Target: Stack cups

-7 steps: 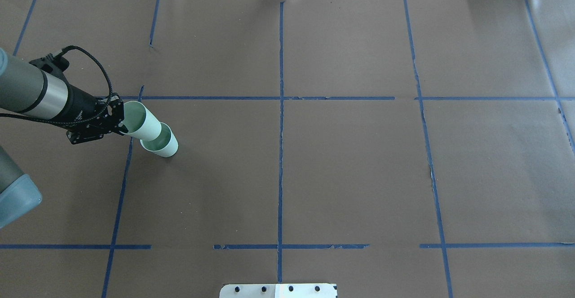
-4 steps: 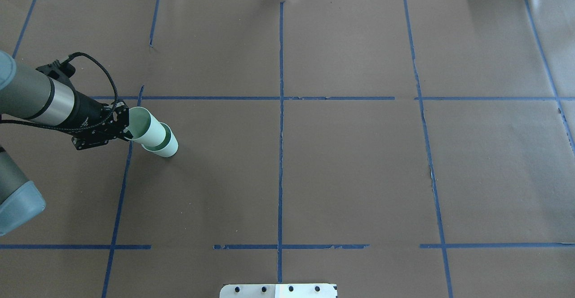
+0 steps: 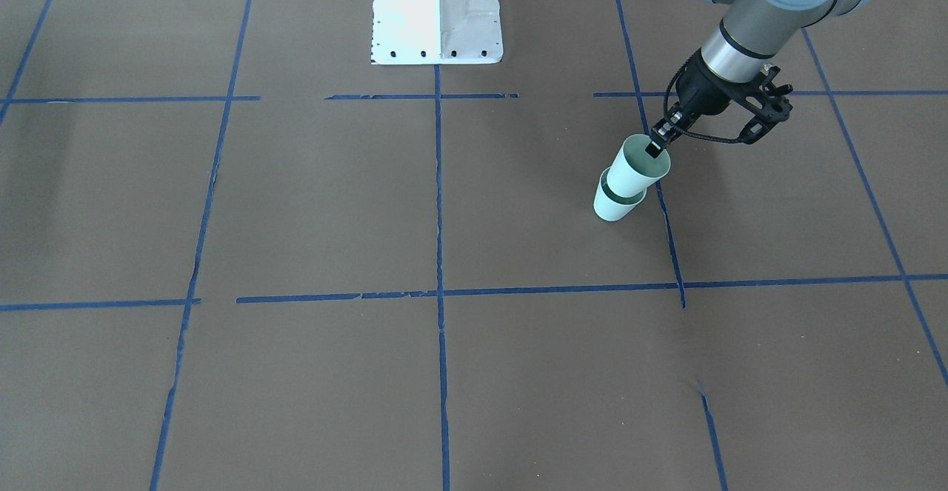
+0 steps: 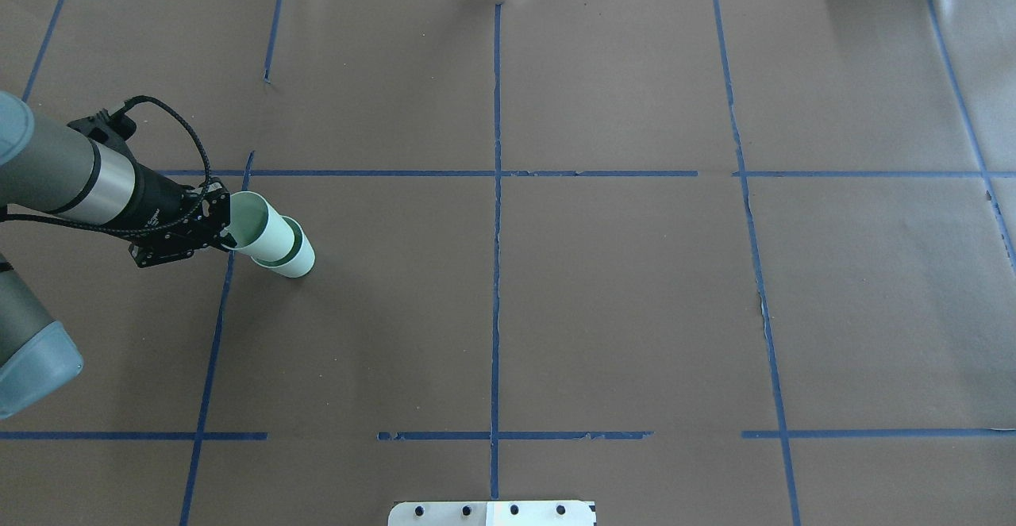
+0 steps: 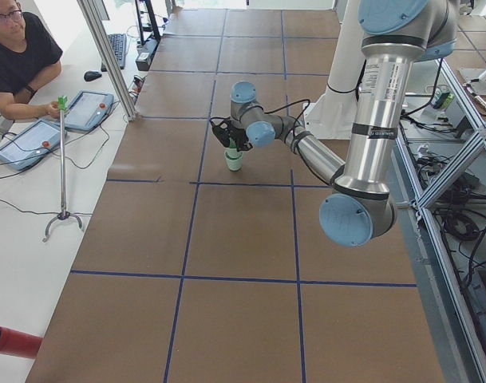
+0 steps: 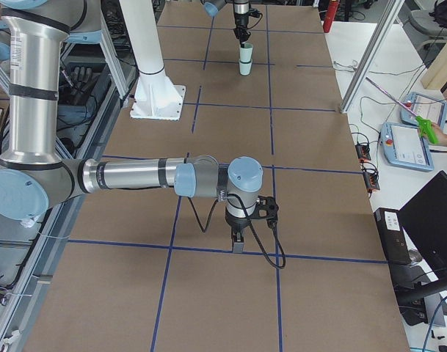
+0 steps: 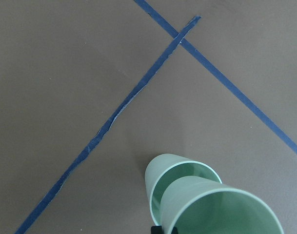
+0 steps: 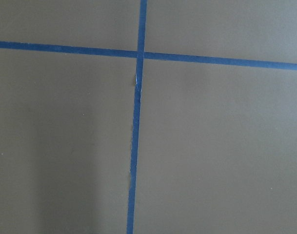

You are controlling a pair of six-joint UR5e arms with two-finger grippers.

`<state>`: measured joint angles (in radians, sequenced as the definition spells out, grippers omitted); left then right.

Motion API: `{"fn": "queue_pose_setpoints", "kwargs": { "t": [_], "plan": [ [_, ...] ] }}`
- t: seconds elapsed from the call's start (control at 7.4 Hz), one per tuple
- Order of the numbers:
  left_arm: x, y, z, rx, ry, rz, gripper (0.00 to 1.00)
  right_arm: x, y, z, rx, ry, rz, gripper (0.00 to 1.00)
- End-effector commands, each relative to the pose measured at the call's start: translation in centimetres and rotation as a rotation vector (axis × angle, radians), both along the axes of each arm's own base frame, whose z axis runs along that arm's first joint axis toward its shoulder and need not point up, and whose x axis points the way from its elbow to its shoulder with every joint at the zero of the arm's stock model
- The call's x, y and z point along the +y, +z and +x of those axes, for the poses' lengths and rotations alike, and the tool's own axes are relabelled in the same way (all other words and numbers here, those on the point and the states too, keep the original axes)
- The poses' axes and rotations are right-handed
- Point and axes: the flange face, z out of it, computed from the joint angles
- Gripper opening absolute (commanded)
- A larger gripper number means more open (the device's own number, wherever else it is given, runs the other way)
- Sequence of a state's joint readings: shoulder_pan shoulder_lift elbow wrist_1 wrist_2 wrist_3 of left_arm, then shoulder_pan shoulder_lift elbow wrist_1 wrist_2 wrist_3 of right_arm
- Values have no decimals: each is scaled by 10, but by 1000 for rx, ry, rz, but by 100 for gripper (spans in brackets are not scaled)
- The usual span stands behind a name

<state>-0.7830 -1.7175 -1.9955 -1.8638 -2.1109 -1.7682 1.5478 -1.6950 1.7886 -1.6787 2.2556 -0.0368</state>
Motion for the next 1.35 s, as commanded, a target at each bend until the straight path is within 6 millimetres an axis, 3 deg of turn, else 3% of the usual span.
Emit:
{"fn": "queue_pose_setpoints", "kwargs": {
  "t": [0.0, 0.14, 0.54, 0.68, 0.81, 0.95, 1.22],
  "plan": [
    [-1, 3, 2, -5, 3, -4, 35, 0, 0, 0, -1, 0, -1, 100],
    [-1, 2, 2, -4, 3, -3, 99, 0, 0, 0, 1, 0, -1, 100],
    [-7, -4, -10, 3, -5, 30, 100, 0, 0, 0, 1, 0, -1, 100],
    [-24, -2, -49, -16, 16, 159, 100, 0, 0, 0, 1, 0, -1, 100],
    [-46, 17, -108, -73, -11, 252, 100, 0, 0, 0, -1, 0, -1, 100],
    [-46, 56, -157, -160, 39, 345, 100, 0, 0, 0, 1, 0, -1, 100],
    [-11, 148, -219, -223, 314, 493, 100, 0, 0, 0, 1, 0, -1, 100]
  ]
}}
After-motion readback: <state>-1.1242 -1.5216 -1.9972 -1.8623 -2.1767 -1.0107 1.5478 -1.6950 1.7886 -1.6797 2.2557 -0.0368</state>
